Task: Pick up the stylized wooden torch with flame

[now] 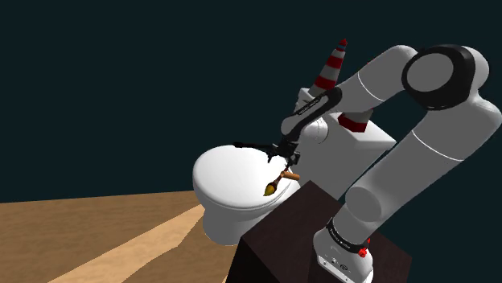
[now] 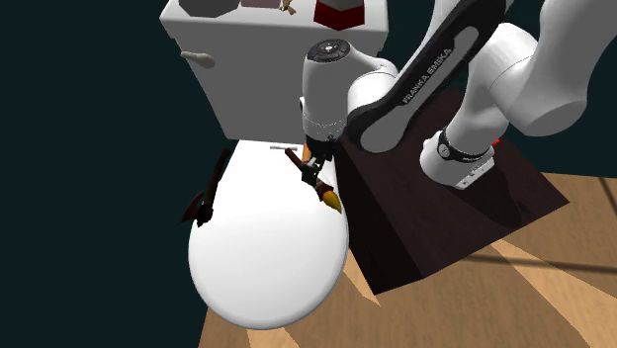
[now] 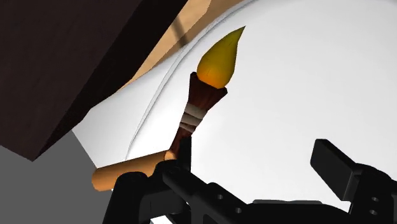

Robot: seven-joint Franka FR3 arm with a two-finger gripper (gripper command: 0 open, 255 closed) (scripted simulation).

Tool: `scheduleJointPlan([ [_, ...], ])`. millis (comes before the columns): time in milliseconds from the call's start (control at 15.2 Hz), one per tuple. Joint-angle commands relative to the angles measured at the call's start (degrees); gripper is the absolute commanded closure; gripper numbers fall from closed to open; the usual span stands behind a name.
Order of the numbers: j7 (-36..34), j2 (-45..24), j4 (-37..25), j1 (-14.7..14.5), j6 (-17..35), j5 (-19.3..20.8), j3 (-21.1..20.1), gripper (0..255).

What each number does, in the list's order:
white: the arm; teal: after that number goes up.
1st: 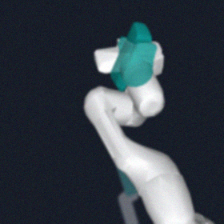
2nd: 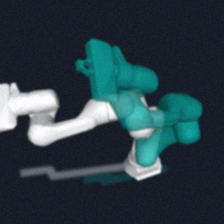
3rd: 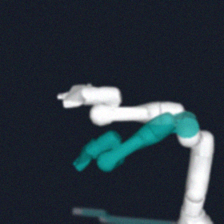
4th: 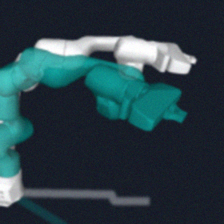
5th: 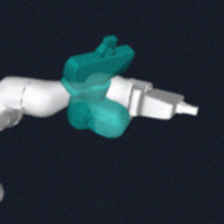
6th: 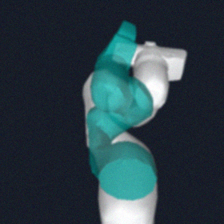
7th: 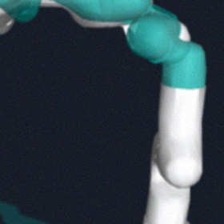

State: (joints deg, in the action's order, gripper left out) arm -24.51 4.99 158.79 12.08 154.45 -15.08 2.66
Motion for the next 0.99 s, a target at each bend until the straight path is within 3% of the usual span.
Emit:
scheduleJointPlan([
  [0,1.72,-4.72,-0.3,0.02,4.08,-4.17,0.78,0],
  [198,6.99,-12.8,-2.32,0.87,9.28,-14.06,-0.06,0],
  [462,15.51,-23.64,-6.56,6.91,15.04,-28.14,-5.91,0],
  [924,21.75,-31.64,-9.91,12.83,20.41,-33.66,-12.41,0],
])
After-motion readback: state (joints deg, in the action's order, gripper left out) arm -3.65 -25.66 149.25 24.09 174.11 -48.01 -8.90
